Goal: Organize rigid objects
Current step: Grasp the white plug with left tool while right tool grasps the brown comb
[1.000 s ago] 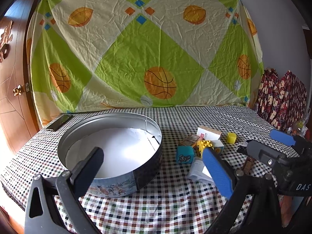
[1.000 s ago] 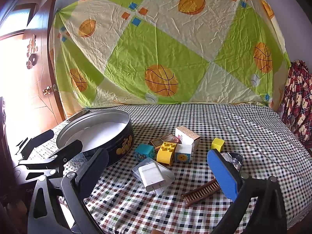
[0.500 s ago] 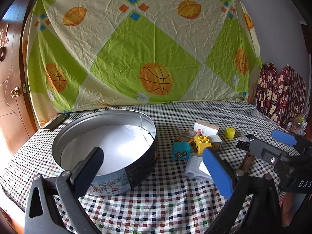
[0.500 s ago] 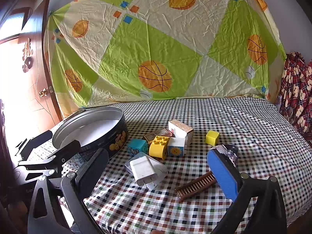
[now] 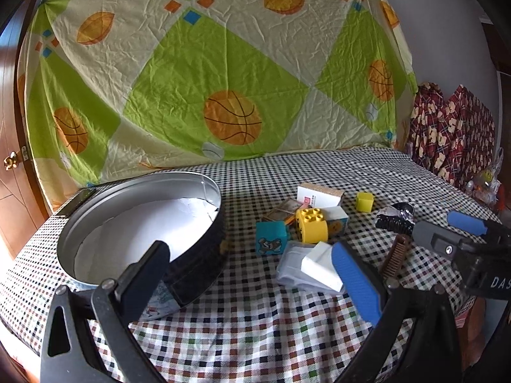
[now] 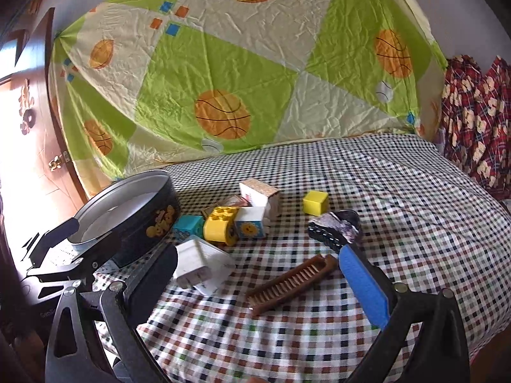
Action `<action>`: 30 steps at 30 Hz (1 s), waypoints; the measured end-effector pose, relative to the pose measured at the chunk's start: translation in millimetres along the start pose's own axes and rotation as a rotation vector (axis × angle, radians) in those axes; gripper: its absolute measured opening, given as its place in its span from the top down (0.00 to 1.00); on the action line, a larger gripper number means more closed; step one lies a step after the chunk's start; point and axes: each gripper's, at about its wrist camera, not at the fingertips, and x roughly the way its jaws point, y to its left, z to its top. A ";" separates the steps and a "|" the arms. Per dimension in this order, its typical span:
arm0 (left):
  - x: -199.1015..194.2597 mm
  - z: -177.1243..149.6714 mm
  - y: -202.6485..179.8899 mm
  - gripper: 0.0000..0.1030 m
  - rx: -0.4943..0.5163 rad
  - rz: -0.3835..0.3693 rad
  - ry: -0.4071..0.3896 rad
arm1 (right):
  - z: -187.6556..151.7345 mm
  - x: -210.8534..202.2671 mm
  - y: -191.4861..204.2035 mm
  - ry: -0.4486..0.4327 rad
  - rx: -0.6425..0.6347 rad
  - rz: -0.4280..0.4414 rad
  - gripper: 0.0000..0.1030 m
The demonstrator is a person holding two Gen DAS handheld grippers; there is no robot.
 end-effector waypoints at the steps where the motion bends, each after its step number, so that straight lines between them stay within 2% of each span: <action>1: 3.3 -1.1 -5.4 0.00 0.011 -0.009 0.008 | -0.9 1.9 -5.5 0.004 0.010 -0.009 0.00; 7: 17.2 -4.8 -37.4 0.00 0.095 -0.059 0.010 | -6.8 12.0 -36.7 0.030 0.090 -0.056 0.00; 13: 43.3 -7.2 -55.9 0.02 0.142 -0.098 0.071 | -12.1 23.6 -52.3 0.056 0.124 -0.063 0.00; 16: 54.6 -8.3 -63.2 0.18 0.164 -0.121 0.110 | -16.1 31.9 -55.8 0.087 0.137 -0.069 0.01; 18: 58.2 -8.6 -64.4 0.36 0.167 -0.142 0.127 | -18.3 36.4 -57.1 0.105 0.145 -0.062 0.01; 19: 60.1 -9.2 -64.8 0.40 0.170 -0.156 0.139 | -19.3 39.3 -57.1 0.116 0.145 -0.064 0.01; 26: 62.0 -9.5 -53.9 0.43 0.122 -0.222 0.148 | -24.1 57.9 -46.3 0.199 0.123 -0.064 0.01; 30: 58.5 -9.8 -43.8 0.43 0.092 -0.204 0.129 | -20.7 67.5 -35.1 0.242 0.070 -0.097 0.11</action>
